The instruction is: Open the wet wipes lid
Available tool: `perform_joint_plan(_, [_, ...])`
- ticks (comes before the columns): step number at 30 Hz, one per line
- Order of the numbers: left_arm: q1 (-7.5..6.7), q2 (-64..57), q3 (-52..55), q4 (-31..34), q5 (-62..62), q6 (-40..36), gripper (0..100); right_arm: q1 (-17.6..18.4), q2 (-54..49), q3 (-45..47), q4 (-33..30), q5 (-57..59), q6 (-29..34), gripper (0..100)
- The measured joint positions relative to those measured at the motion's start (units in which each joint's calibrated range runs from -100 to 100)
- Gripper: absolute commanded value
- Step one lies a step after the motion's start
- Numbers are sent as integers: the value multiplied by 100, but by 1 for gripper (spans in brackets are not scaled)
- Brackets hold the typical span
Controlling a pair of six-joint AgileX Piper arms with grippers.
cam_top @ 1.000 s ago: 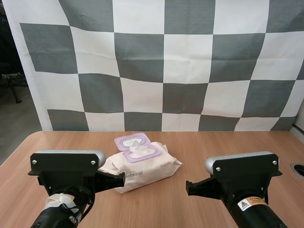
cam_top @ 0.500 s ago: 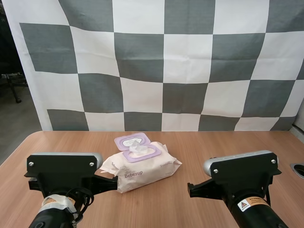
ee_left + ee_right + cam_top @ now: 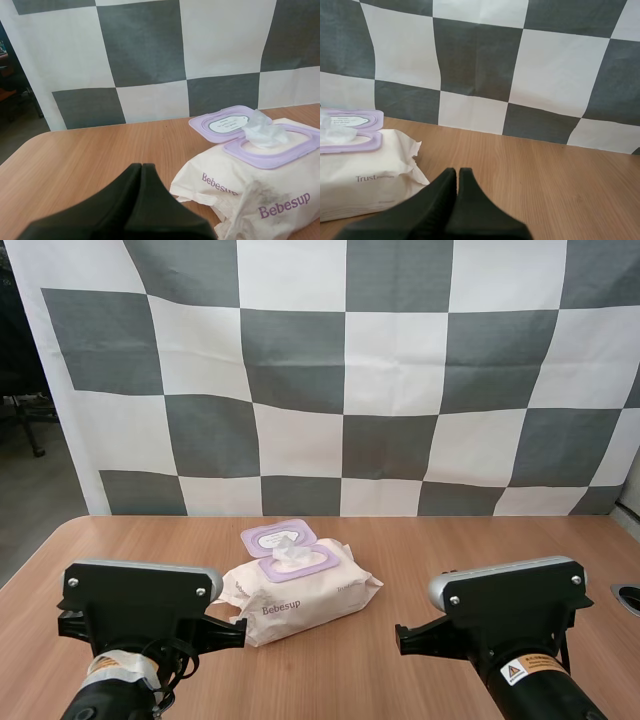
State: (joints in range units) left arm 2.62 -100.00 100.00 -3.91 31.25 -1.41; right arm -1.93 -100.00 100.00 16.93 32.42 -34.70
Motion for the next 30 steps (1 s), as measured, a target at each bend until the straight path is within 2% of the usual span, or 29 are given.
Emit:
perform_joint_plan(8, [0,0,0,13,-52,-244,0,0,0,0,-1177,-141,0,6])
perform_joint_plan(18, [0,0,0,2,-117,-902,0,0,0,0,-2263,-270,0,6])
perform_joint_plan(21, [-116,0,0,36,-117,-902,0,0,0,0,-2327,-270,0,6])
perform_joint_plan(24, [-271,0,0,132,-117,-902,0,0,0,0,-2120,-270,0,6])
perform_joint_plan(30, [-341,0,0,177,-117,-903,0,0,0,0,-1693,-270,0,6])
